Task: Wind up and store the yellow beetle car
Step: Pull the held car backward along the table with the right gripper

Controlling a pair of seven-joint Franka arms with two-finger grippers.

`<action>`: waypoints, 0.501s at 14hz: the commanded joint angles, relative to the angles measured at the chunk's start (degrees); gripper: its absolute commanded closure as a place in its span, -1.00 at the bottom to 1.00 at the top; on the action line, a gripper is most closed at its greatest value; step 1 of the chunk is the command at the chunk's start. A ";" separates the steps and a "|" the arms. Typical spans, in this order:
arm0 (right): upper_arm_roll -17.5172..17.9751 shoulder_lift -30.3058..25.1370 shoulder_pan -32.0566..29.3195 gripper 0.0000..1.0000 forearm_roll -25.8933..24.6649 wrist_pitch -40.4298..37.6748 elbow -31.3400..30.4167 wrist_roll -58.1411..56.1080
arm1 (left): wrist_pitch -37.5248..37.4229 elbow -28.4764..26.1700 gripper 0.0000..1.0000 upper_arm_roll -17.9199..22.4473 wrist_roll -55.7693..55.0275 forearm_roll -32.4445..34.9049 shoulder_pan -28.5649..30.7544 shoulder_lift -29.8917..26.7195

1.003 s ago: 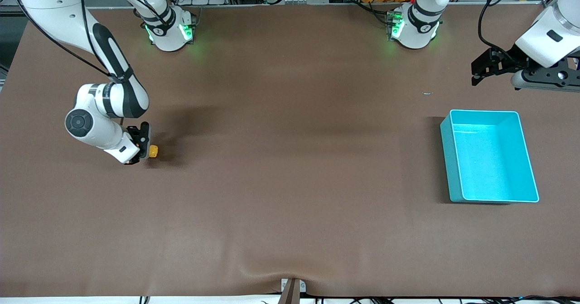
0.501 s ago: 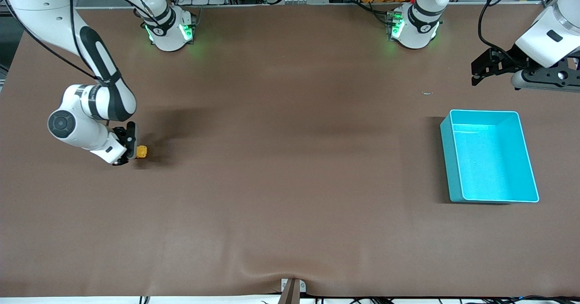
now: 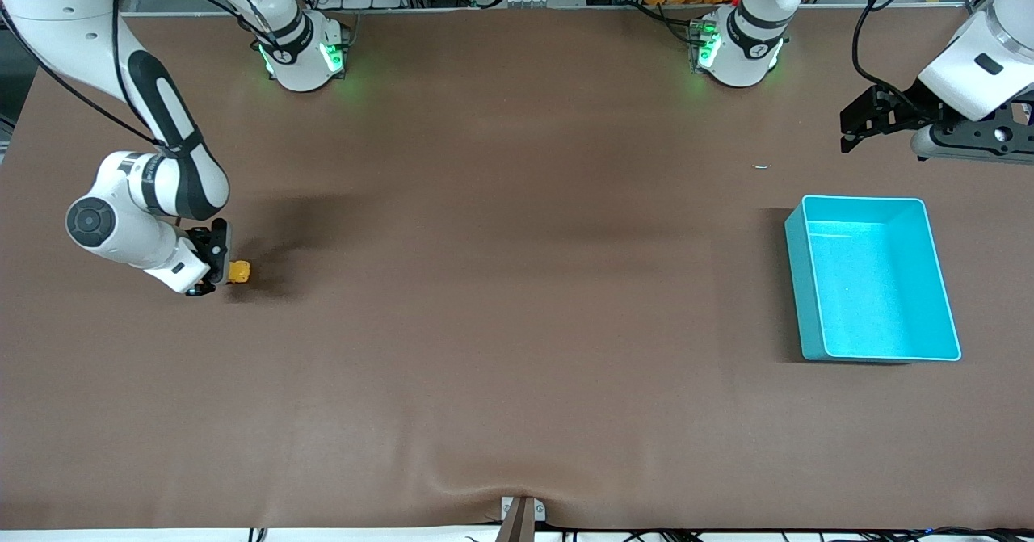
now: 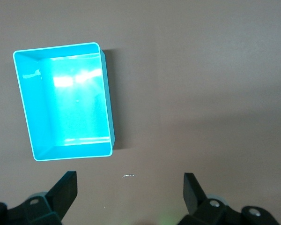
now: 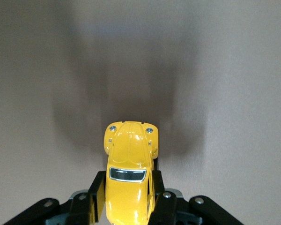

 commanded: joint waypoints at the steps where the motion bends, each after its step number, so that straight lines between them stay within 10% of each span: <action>1: 0.42 6.84 -2.69 0.75 -0.74 2.89 3.09 -2.68 | -0.80 0.31 -1.00 -0.10 -0.70 -0.42 0.11 -0.10; 7: 0.42 9.39 -6.03 0.72 -0.74 2.53 6.17 -6.20 | -0.71 0.31 -1.00 -0.01 -0.70 -0.42 0.20 -0.01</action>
